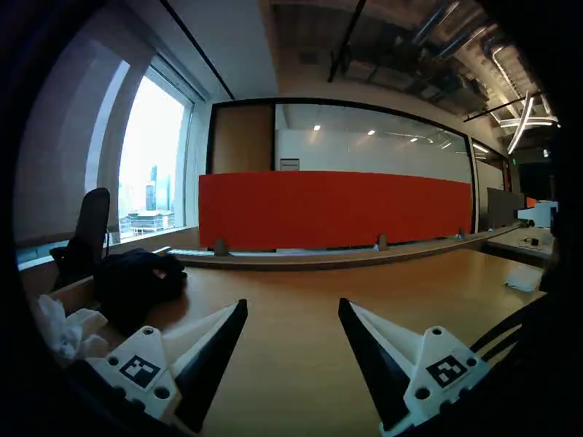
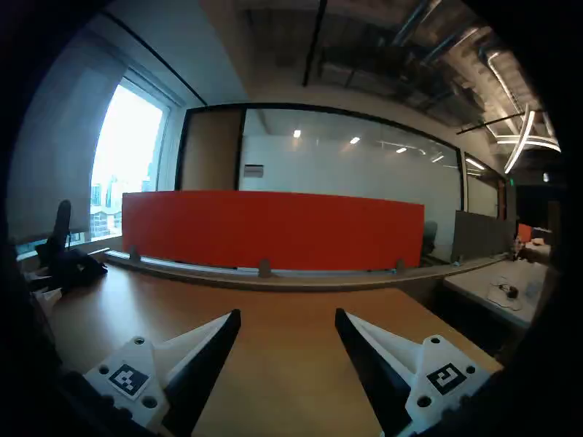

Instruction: Fold towel

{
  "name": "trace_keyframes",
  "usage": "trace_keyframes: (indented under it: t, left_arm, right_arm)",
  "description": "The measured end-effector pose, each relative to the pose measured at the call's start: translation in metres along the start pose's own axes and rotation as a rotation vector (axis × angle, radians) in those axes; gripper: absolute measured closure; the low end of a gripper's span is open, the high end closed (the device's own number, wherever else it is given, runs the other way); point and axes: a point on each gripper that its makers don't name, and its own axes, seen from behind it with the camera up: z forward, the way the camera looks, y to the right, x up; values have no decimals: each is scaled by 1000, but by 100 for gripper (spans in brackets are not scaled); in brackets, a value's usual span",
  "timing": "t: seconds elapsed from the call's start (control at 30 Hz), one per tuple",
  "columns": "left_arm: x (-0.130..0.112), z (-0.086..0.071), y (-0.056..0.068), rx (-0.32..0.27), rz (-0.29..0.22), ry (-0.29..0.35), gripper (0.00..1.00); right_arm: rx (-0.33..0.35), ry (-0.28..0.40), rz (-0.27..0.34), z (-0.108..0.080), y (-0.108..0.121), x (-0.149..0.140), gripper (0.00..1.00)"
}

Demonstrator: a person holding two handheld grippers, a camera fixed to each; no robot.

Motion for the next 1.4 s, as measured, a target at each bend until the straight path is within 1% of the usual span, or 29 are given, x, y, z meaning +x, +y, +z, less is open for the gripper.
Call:
trace_keyframes:
  t: [0.17,0.3,0.5,0.67,0.9,1.4]
  left_arm:
    - [-1,-1,-12,5,-8,20,8]
    - [-3,0,-20,8,-4,32,8]
    - [-10,-1,-27,14,-2,37,7]
    - [-14,0,-30,17,-7,36,7]
    - [-22,1,-34,27,2,28,7]
    - [-23,3,-33,27,1,26,7]
  right_arm:
    - [-7,5,-1,-3,-3,-2,0]
    - [-7,8,-2,-5,-7,-4,0]
    - [-9,15,-16,-7,-10,-6,0]
    - [-5,18,-16,-8,-14,-3,0]
    - [0,18,-23,-6,-18,-4,0]
    - [4,22,-10,-5,-17,0,0]
